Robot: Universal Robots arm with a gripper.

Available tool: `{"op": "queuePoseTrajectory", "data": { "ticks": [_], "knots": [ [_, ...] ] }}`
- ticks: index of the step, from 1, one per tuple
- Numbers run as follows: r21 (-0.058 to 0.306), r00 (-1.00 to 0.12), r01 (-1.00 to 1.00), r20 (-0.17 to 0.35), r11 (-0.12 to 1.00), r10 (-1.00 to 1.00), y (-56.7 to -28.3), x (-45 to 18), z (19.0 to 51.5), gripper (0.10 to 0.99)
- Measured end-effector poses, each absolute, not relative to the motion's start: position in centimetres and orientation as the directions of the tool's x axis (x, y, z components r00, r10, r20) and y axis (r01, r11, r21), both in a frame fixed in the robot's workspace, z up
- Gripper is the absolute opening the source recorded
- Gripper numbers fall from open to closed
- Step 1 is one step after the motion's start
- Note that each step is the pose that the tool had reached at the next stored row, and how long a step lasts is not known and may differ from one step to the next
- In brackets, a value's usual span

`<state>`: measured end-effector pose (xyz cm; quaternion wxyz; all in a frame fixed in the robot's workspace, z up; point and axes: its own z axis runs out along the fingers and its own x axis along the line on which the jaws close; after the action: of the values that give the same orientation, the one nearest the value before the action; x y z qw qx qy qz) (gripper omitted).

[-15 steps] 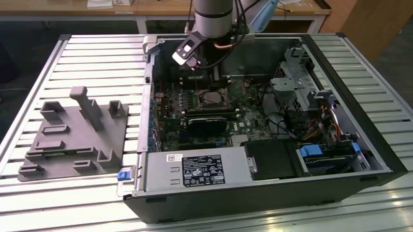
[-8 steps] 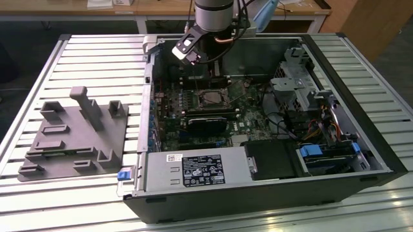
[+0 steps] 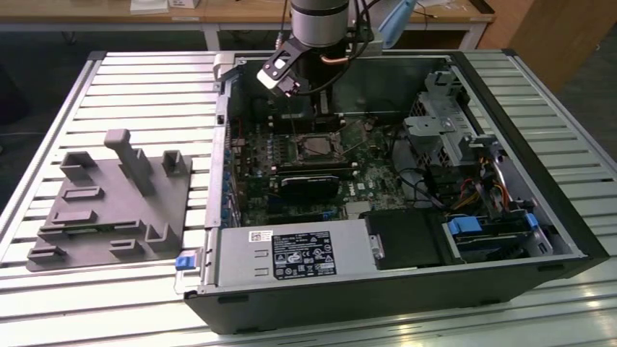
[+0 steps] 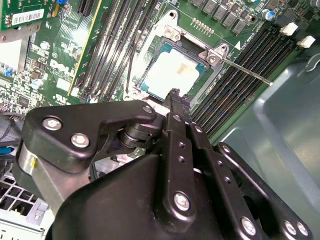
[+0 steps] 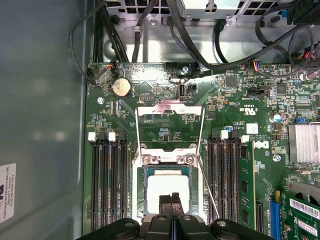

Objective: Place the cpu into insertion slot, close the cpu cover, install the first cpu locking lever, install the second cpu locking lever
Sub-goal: 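Close the cpu cover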

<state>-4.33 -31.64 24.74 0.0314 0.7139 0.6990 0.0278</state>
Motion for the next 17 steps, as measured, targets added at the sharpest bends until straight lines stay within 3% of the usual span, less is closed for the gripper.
{"op": "queuePoseTrajectory", "data": {
  "ticks": [17],
  "knots": [
    [0.084, 0.021, 0.996, -0.004, -0.021, 1.0, -31.6, -4.3, 25.9, 0.106]
  ]
}}
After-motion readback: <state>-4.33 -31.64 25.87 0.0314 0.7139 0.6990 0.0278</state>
